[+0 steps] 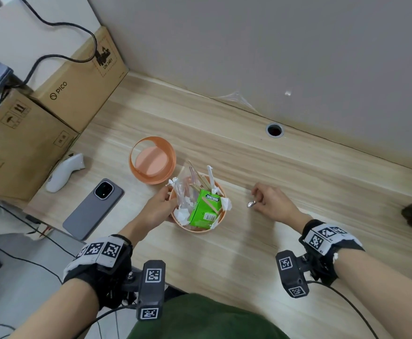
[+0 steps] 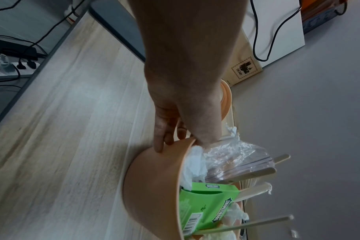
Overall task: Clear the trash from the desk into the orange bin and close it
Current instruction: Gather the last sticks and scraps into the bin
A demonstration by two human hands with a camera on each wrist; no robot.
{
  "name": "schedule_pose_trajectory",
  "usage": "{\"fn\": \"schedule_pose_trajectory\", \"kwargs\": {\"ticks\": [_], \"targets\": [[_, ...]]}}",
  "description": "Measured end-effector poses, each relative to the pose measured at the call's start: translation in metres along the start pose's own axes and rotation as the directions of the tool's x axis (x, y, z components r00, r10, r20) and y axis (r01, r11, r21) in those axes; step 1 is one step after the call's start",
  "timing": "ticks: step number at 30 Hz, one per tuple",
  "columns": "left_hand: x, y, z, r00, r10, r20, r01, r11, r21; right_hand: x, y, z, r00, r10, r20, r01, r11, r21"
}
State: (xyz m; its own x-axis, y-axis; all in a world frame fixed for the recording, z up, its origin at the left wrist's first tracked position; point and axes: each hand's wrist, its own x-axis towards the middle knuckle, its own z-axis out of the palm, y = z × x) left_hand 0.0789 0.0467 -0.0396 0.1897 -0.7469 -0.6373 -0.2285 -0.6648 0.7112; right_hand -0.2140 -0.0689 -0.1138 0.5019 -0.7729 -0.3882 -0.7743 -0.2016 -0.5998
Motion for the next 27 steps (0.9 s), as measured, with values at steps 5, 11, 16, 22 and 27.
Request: {"fn": "schedule_pose_trajectory", "kwargs": {"ticks": [5,11,16,22,27], "targets": [[-0.004,0.0,0.001,1.0,0.0,-0.007,-0.001,1.0,-0.019,0.003,-0.004,0.003,0.998,-0.067,0.014,0.068,0.989,-0.132],[-0.005,-0.003,0.0,1.0,0.0,-0.02,0.0,0.999,-0.037,0.006,-0.01,0.005,0.994,-0.07,0.088,0.092,0.957,-0.276],[-0.005,-0.005,0.0,1.0,0.0,-0.021,-0.001,0.999,-0.038,0.002,-0.006,0.004,0.999,0.022,0.037,-0.015,0.984,-0.178],[-0.003,-0.006,0.001,1.0,0.017,-0.018,-0.018,0.999,-0.046,-0.016,0.003,-0.01,0.964,0.252,-0.085,-0.197,0.892,0.406],[-0.001,-0.008,0.001,1.0,0.019,-0.017,-0.02,0.998,-0.063,-0.022,-0.035,-0.035,0.961,0.233,-0.147,-0.086,0.76,0.644]]}}
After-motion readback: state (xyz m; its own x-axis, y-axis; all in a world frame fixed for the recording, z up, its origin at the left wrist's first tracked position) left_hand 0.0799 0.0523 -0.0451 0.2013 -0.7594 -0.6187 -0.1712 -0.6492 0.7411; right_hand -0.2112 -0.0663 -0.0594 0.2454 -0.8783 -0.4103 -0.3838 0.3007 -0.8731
